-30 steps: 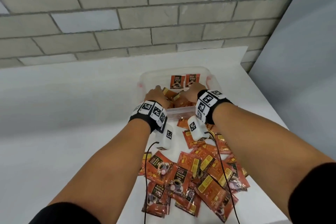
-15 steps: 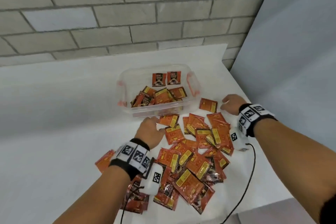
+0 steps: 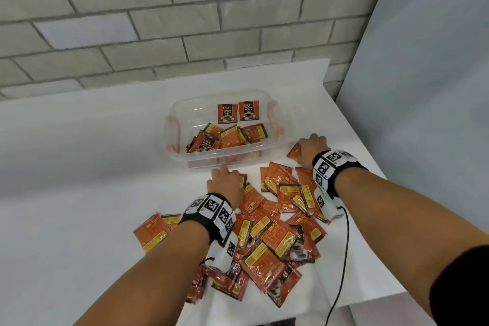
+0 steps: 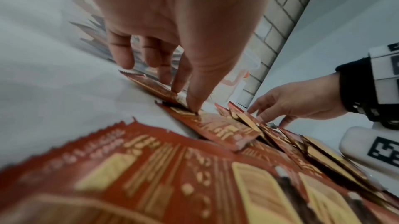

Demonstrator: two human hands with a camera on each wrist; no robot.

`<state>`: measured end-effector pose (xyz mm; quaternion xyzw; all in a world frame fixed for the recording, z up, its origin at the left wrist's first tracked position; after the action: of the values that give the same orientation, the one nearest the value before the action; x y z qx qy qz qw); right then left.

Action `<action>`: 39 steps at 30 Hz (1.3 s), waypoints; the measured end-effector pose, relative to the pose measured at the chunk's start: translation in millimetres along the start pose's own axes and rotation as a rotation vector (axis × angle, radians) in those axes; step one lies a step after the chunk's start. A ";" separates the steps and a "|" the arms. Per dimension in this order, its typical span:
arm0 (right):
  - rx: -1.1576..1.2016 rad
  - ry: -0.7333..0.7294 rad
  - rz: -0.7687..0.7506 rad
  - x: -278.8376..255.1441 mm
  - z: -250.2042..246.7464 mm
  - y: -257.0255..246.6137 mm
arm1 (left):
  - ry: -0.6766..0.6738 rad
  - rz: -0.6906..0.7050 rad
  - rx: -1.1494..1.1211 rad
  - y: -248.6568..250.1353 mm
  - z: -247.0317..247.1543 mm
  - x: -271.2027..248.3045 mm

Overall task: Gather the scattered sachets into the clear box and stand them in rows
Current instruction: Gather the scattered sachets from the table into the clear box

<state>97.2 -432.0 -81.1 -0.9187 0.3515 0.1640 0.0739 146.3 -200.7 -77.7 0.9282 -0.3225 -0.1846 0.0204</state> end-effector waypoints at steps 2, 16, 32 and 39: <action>0.012 -0.002 0.054 1.8 2.4 7.8 | 0.015 -0.021 -0.035 -5.8 -0.8 0.4; 0.631 0.003 -0.033 -48.9 -35.3 38.6 | 0.002 -0.166 -0.130 -37.2 3.7 3.6; 0.006 0.035 -0.261 -134.9 23.0 22.1 | -0.116 0.217 -0.083 14.8 9.8 -2.1; 0.090 0.035 -0.265 -139.6 20.0 21.5 | -0.064 0.281 -0.098 22.2 6.9 -5.0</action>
<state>-19.8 -356.1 -50.9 -0.9556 0.2354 0.1207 0.1299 127.1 -214.7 -79.0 0.8656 -0.4401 -0.2248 0.0812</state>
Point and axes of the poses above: each hand's wrist, its own x-axis towards the middle knuckle, its own z-axis out of the palm, y = z × x, the point moved 10 cm from there along x, towards the middle knuckle, and after that the axes turned 4 degrees about z, right-handed, at the moved point
